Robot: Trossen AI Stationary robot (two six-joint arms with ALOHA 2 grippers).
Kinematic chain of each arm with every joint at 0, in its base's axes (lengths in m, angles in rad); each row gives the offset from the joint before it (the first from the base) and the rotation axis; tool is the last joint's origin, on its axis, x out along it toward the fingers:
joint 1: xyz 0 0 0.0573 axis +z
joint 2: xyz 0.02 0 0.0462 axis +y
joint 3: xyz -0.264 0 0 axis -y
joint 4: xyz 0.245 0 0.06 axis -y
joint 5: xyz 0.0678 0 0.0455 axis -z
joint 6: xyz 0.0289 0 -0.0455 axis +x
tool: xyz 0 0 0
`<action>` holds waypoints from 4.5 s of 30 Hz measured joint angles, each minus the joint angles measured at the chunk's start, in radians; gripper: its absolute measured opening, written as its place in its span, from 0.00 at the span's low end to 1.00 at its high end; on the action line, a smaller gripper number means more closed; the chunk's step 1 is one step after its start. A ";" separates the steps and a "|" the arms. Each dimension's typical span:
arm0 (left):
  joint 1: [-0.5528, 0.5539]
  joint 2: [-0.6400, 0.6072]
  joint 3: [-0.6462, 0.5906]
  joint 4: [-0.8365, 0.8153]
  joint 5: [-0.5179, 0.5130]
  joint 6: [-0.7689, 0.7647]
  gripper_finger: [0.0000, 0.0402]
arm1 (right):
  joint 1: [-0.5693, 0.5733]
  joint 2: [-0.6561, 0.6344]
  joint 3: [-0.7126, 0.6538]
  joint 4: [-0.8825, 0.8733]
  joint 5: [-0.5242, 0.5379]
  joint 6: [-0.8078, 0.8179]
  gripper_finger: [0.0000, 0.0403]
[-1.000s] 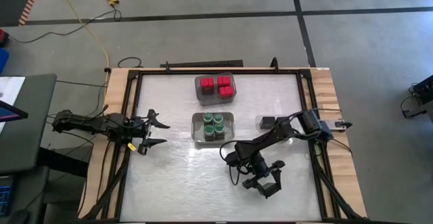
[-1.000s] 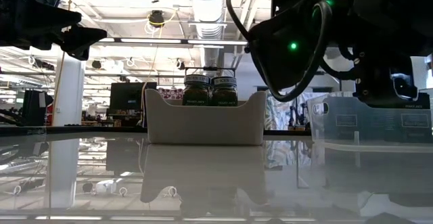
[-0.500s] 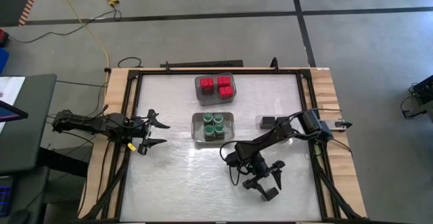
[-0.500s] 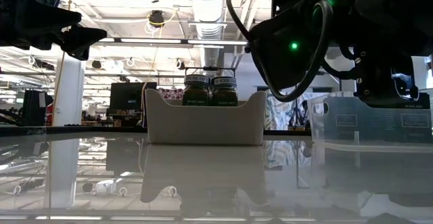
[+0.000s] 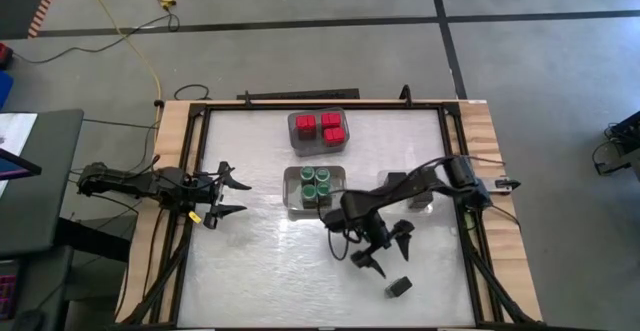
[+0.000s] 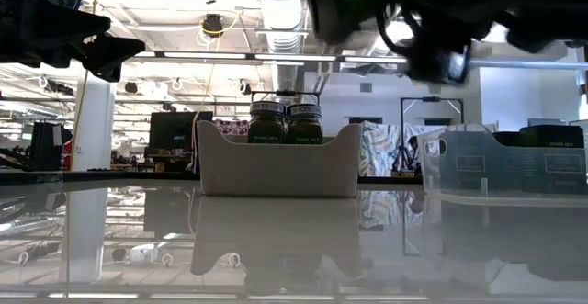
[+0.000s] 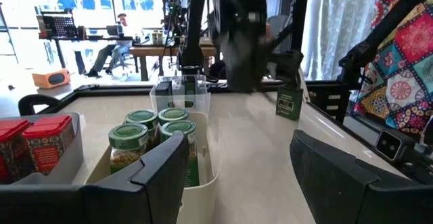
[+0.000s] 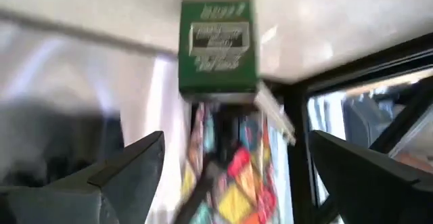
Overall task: Sort spices by type
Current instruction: Put the black spice can into the transparent bin
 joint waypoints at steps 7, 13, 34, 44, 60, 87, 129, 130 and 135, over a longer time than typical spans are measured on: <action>0.000 0.000 0.000 0.000 0.000 0.000 0.61 | 0.074 -0.163 0.155 0.023 0.503 0.623 0.97; 0.000 0.000 0.000 0.000 0.000 0.000 0.61 | 0.275 -0.221 0.181 0.089 0.972 1.327 0.97; 0.000 0.000 0.000 0.000 0.000 0.000 0.61 | 0.344 -0.052 0.179 0.347 0.891 1.436 0.97; 0.000 0.000 0.000 0.000 0.000 0.000 0.61 | 0.321 -0.049 0.180 0.343 0.922 1.803 0.97; 0.000 0.000 0.000 0.000 0.000 0.000 0.61 | 0.359 -0.048 0.180 0.261 0.920 2.124 0.97; 0.000 0.000 0.000 0.001 -0.042 0.000 0.61 | 0.366 -0.047 0.180 0.292 0.920 1.795 0.97; 0.000 0.000 0.000 0.000 -0.042 0.000 0.61 | 0.361 -0.222 0.011 0.006 1.023 -0.009 0.87; 0.000 0.000 0.000 0.000 -0.043 0.000 0.61 | 0.375 -0.256 -0.042 0.004 1.025 -0.008 0.86; 0.000 0.000 0.000 0.000 -0.042 0.000 0.61 | 0.495 -0.473 -0.313 0.063 1.026 -0.001 0.83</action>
